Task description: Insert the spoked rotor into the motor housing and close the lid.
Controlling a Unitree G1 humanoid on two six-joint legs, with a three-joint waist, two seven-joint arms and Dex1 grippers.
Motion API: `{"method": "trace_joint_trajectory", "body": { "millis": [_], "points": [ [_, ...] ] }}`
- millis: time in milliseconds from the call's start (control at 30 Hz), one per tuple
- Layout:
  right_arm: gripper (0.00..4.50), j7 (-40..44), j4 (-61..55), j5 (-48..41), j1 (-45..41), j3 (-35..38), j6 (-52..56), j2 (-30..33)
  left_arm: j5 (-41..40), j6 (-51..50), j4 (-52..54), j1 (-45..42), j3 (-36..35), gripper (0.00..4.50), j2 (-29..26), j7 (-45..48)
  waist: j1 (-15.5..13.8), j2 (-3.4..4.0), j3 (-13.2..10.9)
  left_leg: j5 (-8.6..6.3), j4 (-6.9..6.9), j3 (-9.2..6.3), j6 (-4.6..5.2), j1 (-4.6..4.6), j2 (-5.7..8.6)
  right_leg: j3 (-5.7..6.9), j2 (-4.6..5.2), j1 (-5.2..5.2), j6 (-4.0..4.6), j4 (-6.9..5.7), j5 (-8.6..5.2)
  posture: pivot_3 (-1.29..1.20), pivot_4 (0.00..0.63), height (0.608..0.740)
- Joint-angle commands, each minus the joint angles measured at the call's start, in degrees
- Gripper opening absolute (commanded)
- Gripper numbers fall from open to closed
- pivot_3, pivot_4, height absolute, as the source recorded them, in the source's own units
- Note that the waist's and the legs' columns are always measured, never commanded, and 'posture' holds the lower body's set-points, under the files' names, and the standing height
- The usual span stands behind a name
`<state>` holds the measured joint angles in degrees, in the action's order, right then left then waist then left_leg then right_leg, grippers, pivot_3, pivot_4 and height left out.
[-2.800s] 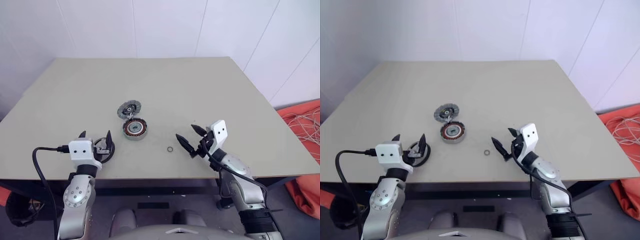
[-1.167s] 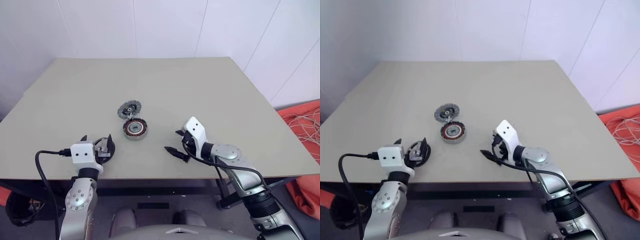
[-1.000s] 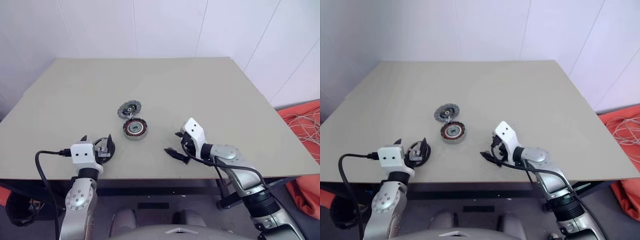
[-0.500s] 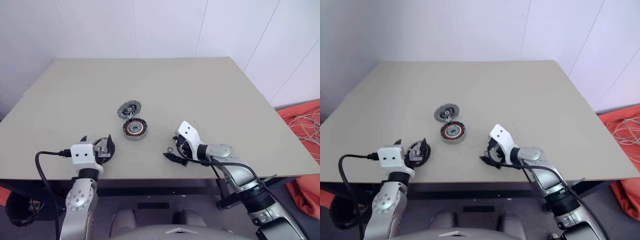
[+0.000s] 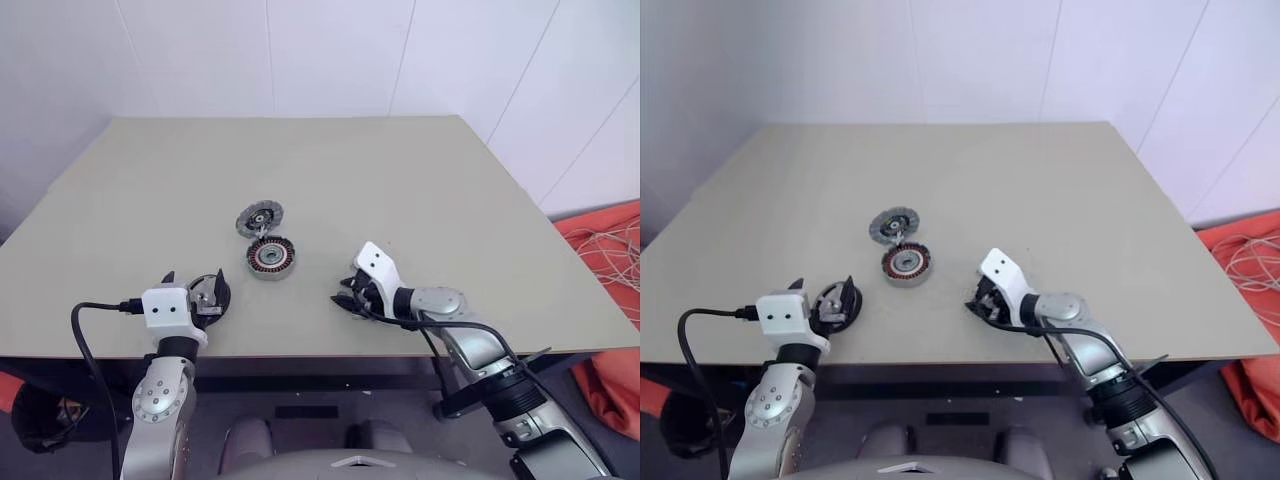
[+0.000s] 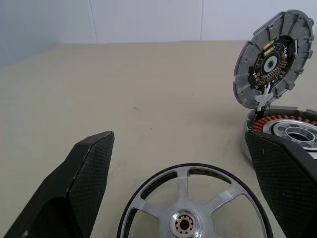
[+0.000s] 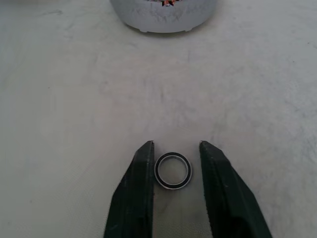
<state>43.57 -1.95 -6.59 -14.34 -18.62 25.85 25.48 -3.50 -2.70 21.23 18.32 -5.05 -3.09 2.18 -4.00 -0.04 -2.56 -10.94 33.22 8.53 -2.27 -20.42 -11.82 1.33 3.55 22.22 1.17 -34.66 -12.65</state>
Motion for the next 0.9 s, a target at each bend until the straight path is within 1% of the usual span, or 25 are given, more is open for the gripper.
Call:
{"method": "trace_joint_trajectory", "body": {
  "millis": [33, 233, 300, 567, 767, 900],
  "points": [
    [1.13, 0.6, -2.0, 0.2, 0.5, 0.9, -0.1, 1.3, 0.4, 1.3, 1.7, -0.5, 0.1, 4.50, 0.1, -0.2, 0.0, 0.00, 0.0, 0.00, 0.00, 0.00, 0.00, 0.00, 0.00, 0.00, 0.00, -0.01, 0.00, 0.00, 0.00, 0.00, 0.000, 0.740],
    [1.13, 1.3, -2.9, 0.1, 0.5, 1.1, 0.0, 2.3, 0.3, 1.2, 1.5, -1.0, 0.0, 4.50, 0.1, -0.3, 0.0, 0.00, 0.0, 0.00, 0.00, 0.00, 0.00, -0.01, 0.00, 0.00, 0.00, 0.00, 0.00, 0.01, 0.00, 0.00, 0.000, 0.740],
    [1.13, 0.9, -3.0, 0.3, -0.8, 1.1, -0.2, 1.7, 0.2, 1.1, 1.3, -1.3, -0.2, 4.50, 0.0, -0.2, 0.0, 0.00, 0.0, 0.00, 0.00, 0.00, 0.00, -0.01, 0.00, 0.00, 0.00, 0.00, 0.00, 0.01, 0.00, 0.00, 0.000, 0.740],
    [1.13, -1.3, -2.3, 1.7, -7.6, -0.7, 0.7, -3.8, 0.1, 0.9, 0.8, -2.1, -0.4, 4.50, -0.2, 0.0, 0.1, 0.00, 0.0, 0.00, 0.00, 0.00, -0.01, 0.05, -0.01, 0.00, -0.07, 0.05, 0.00, -0.03, 0.00, 0.00, 0.000, 0.740],
    [1.13, -2.8, 0.8, 2.9, -11.5, -2.3, 0.6, -8.3, 0.3, 0.9, 1.0, -1.8, -0.3, 4.50, -0.2, -0.1, 0.1, -0.01, 0.0, 0.00, 0.00, 0.00, -0.01, 0.00, -0.01, -0.01, -0.03, 0.08, 0.03, -0.03, 0.01, 0.00, 0.000, 0.740],
    [1.13, -3.5, 4.3, 4.6, -14.1, -3.7, -1.7, -11.2, 0.3, 1.0, 1.0, -1.8, -0.3, 4.50, -0.1, -0.2, 0.1, 0.00, 0.0, 0.00, -0.02, 0.00, -0.01, -0.05, -0.02, -0.01, -0.03, 0.11, 0.06, -0.03, 0.02, 0.00, 0.000, 0.740]
  ]
}}
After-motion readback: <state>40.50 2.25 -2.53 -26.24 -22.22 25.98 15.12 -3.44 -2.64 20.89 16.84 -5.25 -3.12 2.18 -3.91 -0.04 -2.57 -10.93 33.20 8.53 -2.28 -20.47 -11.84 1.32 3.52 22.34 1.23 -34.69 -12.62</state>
